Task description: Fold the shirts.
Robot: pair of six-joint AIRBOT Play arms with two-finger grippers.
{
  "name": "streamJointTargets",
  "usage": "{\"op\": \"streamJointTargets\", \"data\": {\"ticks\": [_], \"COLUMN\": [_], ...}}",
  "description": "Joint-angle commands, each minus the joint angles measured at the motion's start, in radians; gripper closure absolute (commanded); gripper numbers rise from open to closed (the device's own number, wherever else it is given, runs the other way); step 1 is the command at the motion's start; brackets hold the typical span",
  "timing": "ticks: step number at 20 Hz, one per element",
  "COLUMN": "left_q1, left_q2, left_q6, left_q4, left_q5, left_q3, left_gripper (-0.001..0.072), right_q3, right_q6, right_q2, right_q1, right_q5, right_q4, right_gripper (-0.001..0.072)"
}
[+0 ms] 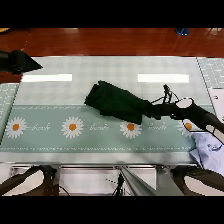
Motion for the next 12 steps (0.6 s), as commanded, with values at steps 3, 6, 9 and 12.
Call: {"op": "streamJointTargets", "data": {"ticks": [3, 6, 9, 12], "left_q1": [0.000, 0.000, 0.000, -0.001], "left_q2": [-0.003, -0.021, -0.036, -0.049], "left_q6": [-0.005, -0.005, -0.005, -0.004], "left_q4": [-0.002, -0.002, -0.011, -0.047], "left_q5": [0.024, 0.052, 0.052, 0.069], "left_q3": [0.000, 0.000, 0.000, 0.000], "left_gripper": [0.0438, 0.0440, 0.0446, 0.0447], "right_q3": [0.161, 0.311, 0.425, 0.459], "right_q6": [-0.099, 0.028, 0.139, 0.145], "right_q2": [0.218, 0.392, 0.512, 0.575], "right_q1": [-0.168, -0.373, -0.587, -0.774], "right_q5": [0.187, 0.360, 0.516, 0.704], "right_q4": [-0.058, -0.236, -0.435, -0.597], "right_gripper": [0.0690, 0.0690, 0.0690, 0.0690]}}
